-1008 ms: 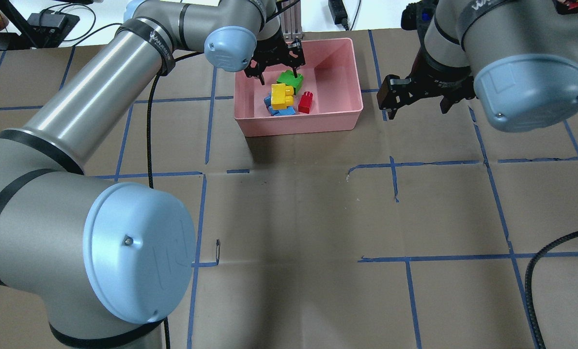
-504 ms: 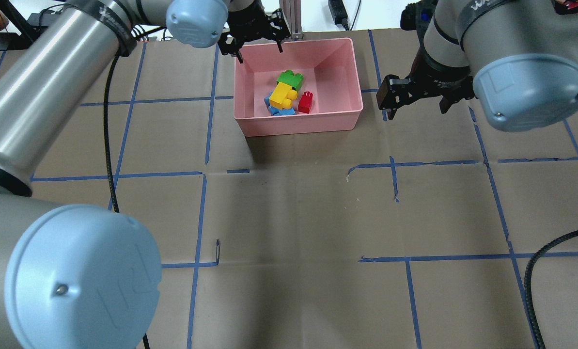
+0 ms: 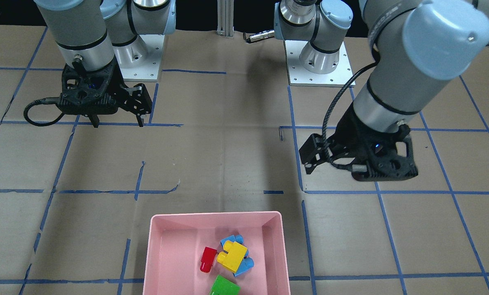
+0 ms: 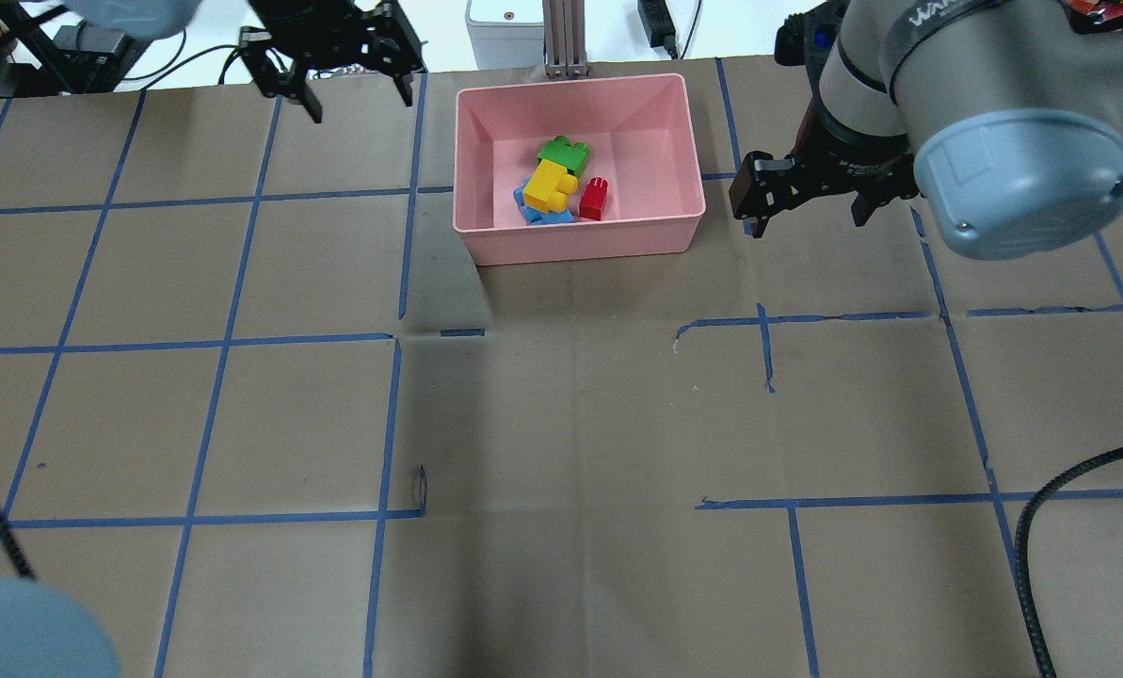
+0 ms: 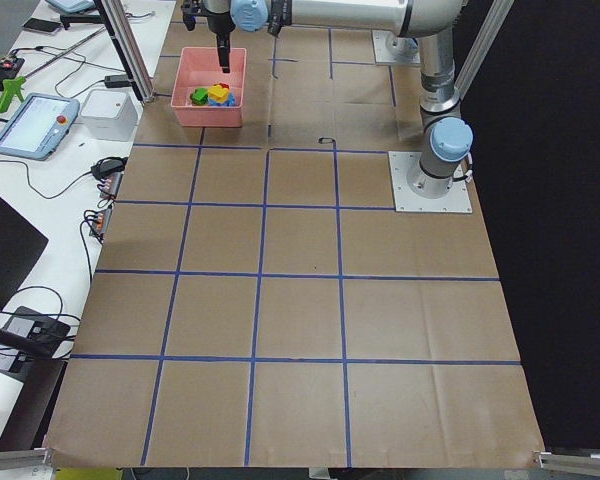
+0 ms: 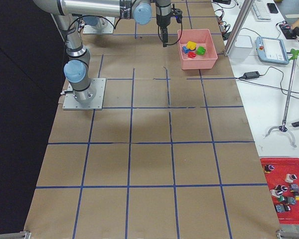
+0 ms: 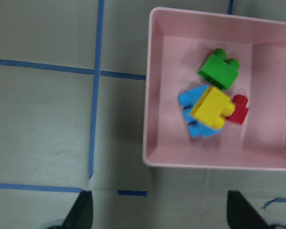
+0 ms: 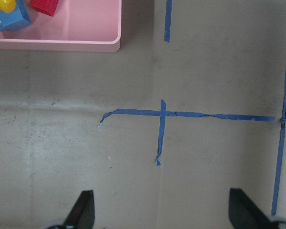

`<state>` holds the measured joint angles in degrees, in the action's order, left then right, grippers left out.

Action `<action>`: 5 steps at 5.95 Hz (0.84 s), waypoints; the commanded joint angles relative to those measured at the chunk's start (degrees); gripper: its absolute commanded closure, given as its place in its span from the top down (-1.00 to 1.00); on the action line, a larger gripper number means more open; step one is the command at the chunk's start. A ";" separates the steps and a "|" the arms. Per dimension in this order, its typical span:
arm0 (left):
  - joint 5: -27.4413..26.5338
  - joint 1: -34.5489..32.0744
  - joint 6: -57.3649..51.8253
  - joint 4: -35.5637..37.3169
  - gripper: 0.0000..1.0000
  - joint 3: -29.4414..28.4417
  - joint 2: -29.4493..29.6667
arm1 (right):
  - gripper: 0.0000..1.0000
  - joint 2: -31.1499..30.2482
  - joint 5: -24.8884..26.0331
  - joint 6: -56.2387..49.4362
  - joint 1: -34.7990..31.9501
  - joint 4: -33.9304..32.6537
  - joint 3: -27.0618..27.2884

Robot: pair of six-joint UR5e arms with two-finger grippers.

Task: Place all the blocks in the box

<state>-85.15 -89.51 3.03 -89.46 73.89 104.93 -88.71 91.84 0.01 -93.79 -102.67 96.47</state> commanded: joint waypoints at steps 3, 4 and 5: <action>0.07 3.55 -4.35 1.66 0.99 15.93 -14.39 | 1.00 1.00 0.36 0.08 -0.43 0.36 -0.76; -0.01 3.46 -4.44 1.57 0.99 16.03 -14.92 | 1.00 0.91 0.36 0.08 -0.51 0.54 -0.67; -1.49 3.46 -4.78 1.57 0.99 15.59 -14.75 | 1.00 0.91 0.36 0.08 -0.52 0.45 -0.76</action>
<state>-85.61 -86.02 -1.51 -87.91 89.63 90.29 -87.79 92.19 0.09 -94.27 -102.19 95.76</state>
